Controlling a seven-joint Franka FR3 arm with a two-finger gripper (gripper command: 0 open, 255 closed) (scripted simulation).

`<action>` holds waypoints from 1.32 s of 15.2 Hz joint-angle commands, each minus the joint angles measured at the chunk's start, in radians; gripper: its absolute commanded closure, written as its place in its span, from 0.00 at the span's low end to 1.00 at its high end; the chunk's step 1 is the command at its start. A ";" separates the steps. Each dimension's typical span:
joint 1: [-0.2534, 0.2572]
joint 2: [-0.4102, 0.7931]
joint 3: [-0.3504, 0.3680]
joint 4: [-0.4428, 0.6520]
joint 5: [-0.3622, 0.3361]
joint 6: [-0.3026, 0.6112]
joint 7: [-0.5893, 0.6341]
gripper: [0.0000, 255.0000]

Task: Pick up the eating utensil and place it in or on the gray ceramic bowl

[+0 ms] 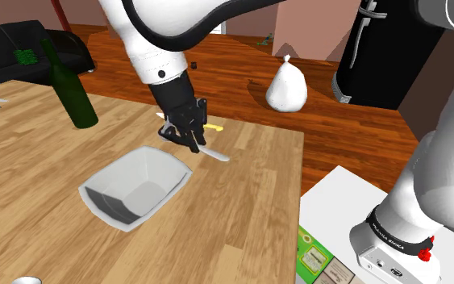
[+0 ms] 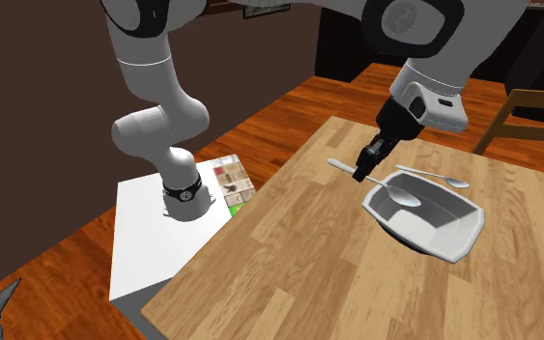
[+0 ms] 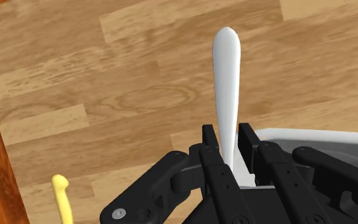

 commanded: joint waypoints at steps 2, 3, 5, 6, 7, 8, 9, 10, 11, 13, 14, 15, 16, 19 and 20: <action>0.056 0.146 0.013 0.178 -0.062 -0.056 0.066 1.00; 0.080 0.196 0.014 0.245 -0.083 -0.079 0.084 1.00; 0.137 0.301 0.010 0.395 -0.126 -0.135 0.113 1.00; 0.170 0.358 0.006 0.480 -0.149 -0.168 0.125 1.00; 0.207 0.418 0.000 0.577 -0.172 -0.206 0.133 1.00; 0.250 0.486 -0.010 0.690 -0.196 -0.252 0.137 1.00; 0.305 0.567 -0.024 0.834 -0.223 -0.311 0.135 1.00; 0.365 0.655 -0.043 0.999 -0.251 -0.379 0.123 1.00; 0.351 0.637 -0.042 0.951 -0.243 -0.351 0.128 1.00; 0.329 0.613 -0.035 0.876 -0.234 -0.304 0.135 1.00; 0.319 0.604 -0.033 0.844 -0.231 -0.284 0.138 1.00; 0.311 0.597 -0.031 0.815 -0.229 -0.264 0.141 1.00; 0.304 0.590 -0.029 0.789 -0.227 -0.246 0.143 1.00; 0.285 0.576 -0.026 0.720 -0.222 -0.194 0.149 1.00; 0.280 0.573 -0.025 0.700 -0.221 -0.178 0.151 1.00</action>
